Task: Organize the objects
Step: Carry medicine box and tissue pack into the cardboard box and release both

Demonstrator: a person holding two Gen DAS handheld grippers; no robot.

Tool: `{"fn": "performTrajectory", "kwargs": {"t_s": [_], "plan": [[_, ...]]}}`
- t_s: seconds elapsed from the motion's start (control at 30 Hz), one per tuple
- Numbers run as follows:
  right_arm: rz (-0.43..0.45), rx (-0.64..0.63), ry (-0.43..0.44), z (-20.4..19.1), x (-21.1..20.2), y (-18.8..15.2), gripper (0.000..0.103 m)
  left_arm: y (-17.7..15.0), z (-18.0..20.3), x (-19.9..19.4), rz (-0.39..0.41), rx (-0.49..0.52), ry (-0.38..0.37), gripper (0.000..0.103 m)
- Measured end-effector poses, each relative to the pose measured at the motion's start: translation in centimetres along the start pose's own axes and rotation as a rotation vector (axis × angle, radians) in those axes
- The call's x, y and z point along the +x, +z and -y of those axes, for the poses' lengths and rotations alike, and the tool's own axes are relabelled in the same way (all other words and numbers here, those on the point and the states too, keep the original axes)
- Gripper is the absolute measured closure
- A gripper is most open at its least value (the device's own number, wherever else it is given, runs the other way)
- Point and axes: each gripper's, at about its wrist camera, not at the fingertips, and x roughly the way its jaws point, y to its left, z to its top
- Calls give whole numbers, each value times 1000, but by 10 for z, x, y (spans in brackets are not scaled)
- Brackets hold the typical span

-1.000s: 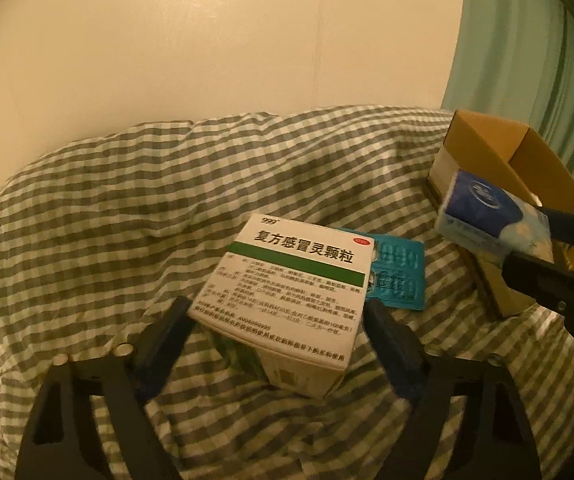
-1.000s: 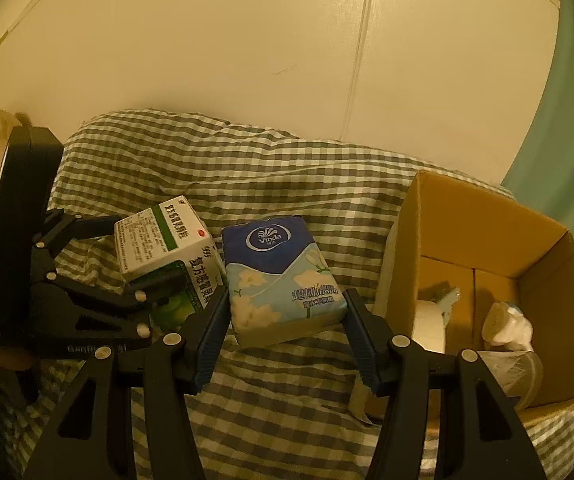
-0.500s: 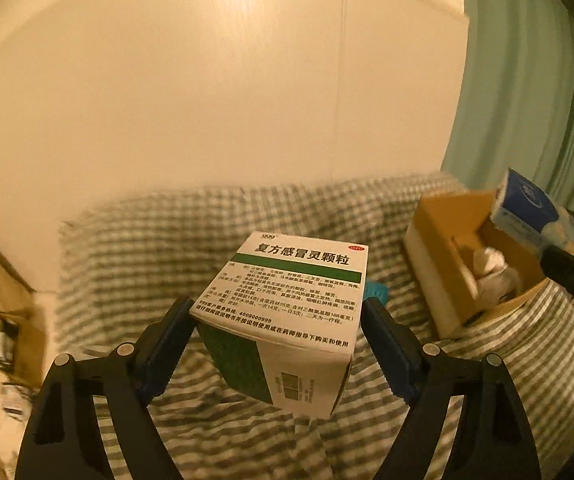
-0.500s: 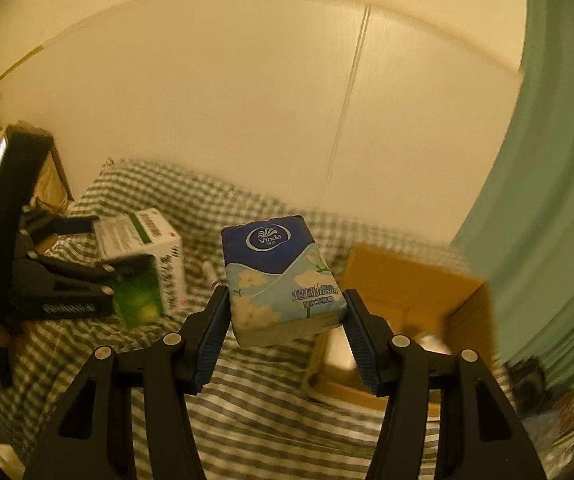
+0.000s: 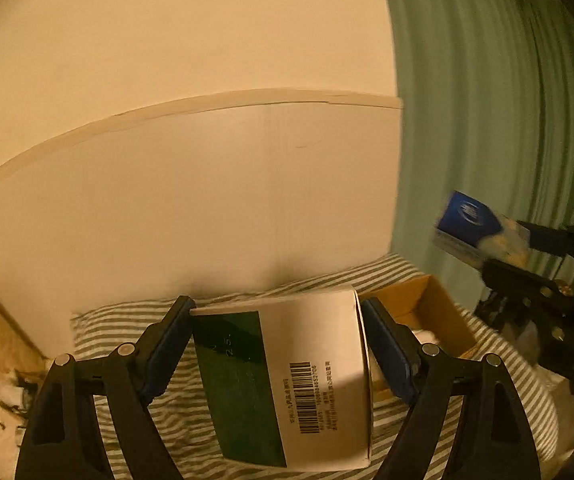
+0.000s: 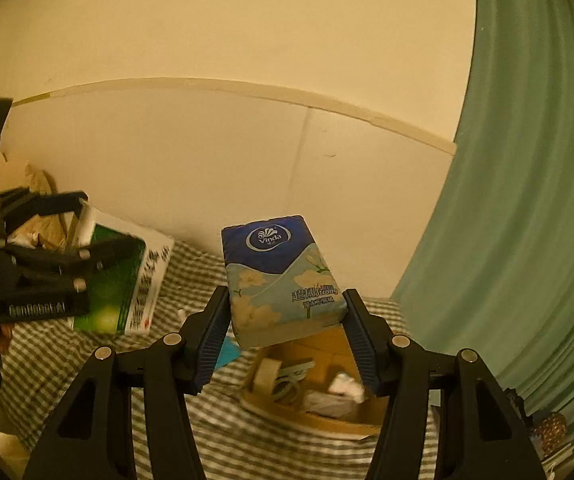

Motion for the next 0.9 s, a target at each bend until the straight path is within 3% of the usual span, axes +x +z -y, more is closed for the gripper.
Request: {"fn": "performTrajectory", "kwargs": {"t_s": [0.23, 0.47, 0.9], "plan": [[-8, 81, -27, 57, 30, 14, 47, 16, 50, 58, -44, 22, -58, 18], [-77, 149, -37, 104, 90, -14, 47, 15, 100, 124, -100, 74, -80, 18], [-208, 242, 22, 148, 193, -64, 47, -22, 132, 220, -235, 118, -76, 18]]}}
